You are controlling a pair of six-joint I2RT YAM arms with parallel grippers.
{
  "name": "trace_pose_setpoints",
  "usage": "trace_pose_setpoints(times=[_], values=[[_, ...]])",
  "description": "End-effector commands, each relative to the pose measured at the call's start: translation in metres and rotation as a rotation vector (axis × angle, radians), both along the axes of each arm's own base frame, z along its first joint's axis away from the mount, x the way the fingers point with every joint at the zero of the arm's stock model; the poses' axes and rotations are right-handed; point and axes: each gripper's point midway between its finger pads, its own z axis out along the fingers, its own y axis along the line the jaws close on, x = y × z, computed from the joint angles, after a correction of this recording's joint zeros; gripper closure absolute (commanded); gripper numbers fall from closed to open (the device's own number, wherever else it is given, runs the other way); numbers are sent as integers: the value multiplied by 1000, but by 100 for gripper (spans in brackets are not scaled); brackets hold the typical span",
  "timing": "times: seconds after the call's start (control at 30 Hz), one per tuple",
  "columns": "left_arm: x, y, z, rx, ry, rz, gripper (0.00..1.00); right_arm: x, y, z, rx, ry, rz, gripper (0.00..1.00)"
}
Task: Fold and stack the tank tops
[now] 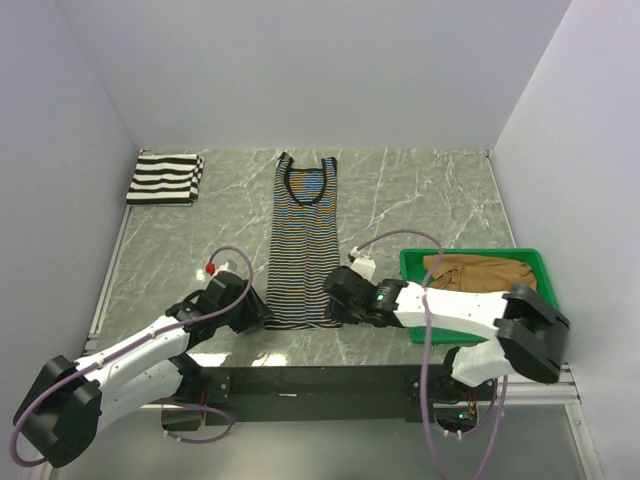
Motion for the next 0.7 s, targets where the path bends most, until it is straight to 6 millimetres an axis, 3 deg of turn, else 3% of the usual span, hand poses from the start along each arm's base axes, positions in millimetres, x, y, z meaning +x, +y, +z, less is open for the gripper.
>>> trace_pose_setpoints(times=[0.0,0.17,0.27,0.67], values=[[-9,5,-11,21,45,21,50,7,-6,37,27,-76,-22,59],[-9,8,-14,64,47,26,52,-6,-29,19,-15,-32,-58,58],[-12,8,-17,73,53,20,52,-12,-33,7,-15,-5,-60,58],[-20,6,-26,114,83,6,63,4,-36,-3,13,21,-82,59]])
